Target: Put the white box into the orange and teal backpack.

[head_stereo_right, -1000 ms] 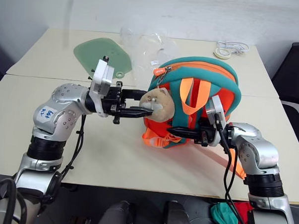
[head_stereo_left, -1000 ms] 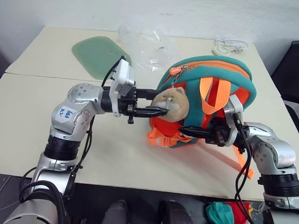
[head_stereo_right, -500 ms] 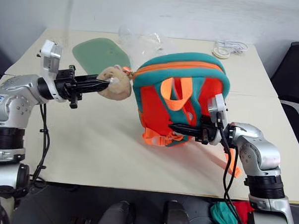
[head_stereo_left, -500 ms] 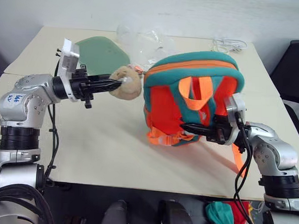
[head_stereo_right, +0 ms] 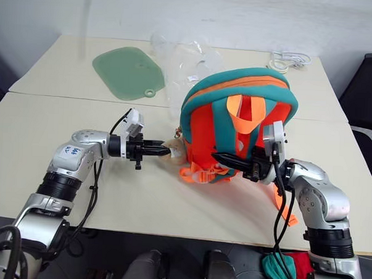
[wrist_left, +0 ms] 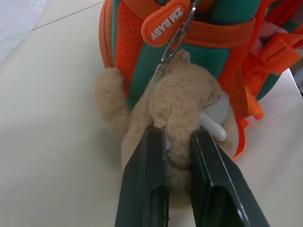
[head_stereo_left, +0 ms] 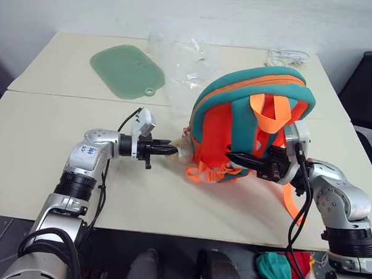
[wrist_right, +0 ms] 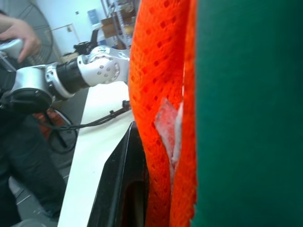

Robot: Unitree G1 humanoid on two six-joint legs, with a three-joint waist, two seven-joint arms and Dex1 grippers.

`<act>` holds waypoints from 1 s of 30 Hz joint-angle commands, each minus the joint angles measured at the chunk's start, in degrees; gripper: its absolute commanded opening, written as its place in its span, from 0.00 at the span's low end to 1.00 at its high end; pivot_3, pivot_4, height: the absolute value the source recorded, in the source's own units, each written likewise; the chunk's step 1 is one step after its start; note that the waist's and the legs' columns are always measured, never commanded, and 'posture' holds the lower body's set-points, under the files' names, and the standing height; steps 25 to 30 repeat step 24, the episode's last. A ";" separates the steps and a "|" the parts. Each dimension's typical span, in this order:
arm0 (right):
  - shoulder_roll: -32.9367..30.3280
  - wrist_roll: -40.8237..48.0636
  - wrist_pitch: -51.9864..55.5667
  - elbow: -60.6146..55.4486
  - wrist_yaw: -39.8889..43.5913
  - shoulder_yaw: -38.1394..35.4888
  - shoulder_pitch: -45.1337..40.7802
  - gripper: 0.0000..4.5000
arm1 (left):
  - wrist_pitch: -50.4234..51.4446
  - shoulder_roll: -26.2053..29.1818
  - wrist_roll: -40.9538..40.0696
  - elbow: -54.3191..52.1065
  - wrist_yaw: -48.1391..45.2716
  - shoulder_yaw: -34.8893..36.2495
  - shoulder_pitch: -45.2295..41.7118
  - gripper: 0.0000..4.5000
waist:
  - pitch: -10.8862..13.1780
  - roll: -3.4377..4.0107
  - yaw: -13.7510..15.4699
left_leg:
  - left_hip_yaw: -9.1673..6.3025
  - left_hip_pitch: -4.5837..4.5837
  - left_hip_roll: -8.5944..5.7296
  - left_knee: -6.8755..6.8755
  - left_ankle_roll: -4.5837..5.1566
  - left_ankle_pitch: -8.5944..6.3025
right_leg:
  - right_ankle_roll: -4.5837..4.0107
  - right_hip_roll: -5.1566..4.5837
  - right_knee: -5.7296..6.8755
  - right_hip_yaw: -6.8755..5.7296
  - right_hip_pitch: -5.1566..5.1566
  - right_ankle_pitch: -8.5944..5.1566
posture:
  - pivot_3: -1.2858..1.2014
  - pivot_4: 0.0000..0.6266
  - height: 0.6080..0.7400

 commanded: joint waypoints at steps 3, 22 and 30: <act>-0.73 -3.27 -4.27 -1.45 -1.09 -0.91 0.93 0.30 | 4.30 2.88 -4.10 -9.95 2.96 7.23 6.07 0.21 | 0.01 -0.01 -0.05 | -0.01 0.00 0.03 0.01 -0.01 0.00 | 0.00 0.00 0.01 0.00 0.00 0.00 | 0.52 0.24 1.00; -17.21 -17.20 -41.35 26.74 18.62 -11.42 9.15 1.00 | -19.54 15.44 -2.74 -25.13 1.85 38.54 47.88 0.90 | 0.01 0.11 -0.65 | -0.09 0.23 0.01 -0.21 0.29 -0.30 | -0.05 -0.33 -0.49 -0.05 0.18 -0.02 | 0.52 0.24 1.00; -16.29 -17.90 -43.22 27.53 18.26 -10.76 9.43 1.00 | -18.11 15.76 -3.25 -26.25 2.59 38.16 48.44 0.90 | 0.01 0.11 -0.71 | -0.08 0.22 0.01 -0.22 0.19 -0.27 | -0.05 -0.33 -0.46 -0.06 0.15 -0.02 | 0.52 0.24 1.00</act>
